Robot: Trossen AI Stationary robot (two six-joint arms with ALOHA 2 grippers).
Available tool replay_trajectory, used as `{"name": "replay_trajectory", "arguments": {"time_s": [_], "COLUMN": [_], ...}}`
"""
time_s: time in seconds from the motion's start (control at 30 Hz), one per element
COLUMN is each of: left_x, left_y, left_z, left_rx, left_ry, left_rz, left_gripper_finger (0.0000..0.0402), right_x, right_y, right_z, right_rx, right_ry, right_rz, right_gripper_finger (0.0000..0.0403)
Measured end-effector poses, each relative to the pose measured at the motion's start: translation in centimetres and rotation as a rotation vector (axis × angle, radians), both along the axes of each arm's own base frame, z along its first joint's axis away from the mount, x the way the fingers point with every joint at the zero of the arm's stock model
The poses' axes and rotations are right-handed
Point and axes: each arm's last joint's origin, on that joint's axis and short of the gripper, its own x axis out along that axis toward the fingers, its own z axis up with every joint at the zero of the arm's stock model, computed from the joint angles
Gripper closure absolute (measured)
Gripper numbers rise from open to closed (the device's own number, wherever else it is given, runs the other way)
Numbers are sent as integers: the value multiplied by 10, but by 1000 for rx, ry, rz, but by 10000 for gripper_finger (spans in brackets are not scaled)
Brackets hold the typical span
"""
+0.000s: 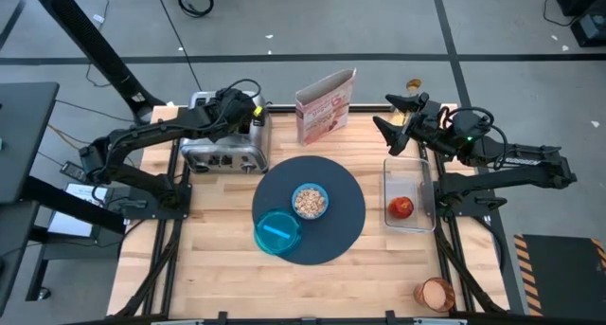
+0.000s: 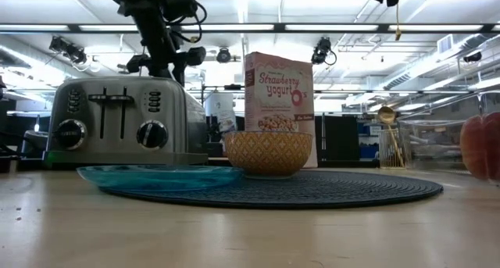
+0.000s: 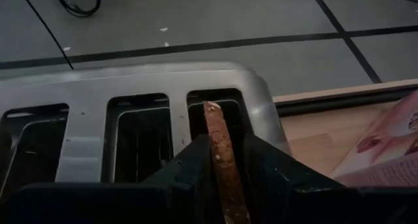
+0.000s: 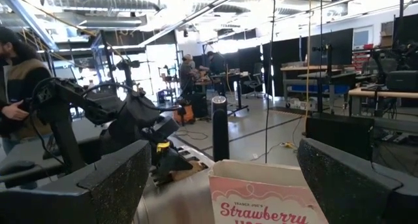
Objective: Arrange a breakfast setting
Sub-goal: Put the toasted bread on the blue plate
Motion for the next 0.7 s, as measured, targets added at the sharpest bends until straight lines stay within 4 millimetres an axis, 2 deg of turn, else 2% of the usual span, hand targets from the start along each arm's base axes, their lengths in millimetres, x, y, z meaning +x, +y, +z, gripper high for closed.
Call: {"name": "replay_trajectory", "arguments": {"time_s": [0.7], "left_x": [-2], "left_y": [0], "left_z": [-4], "left_rx": [-48], "left_ry": [20], "left_rz": [-29], "left_gripper_finger": [299], "right_x": [0], "right_y": [1], "right_z": [0], "right_rx": [-51], "right_ry": [22], "right_rz": [16], "right_gripper_finger": [24]}}
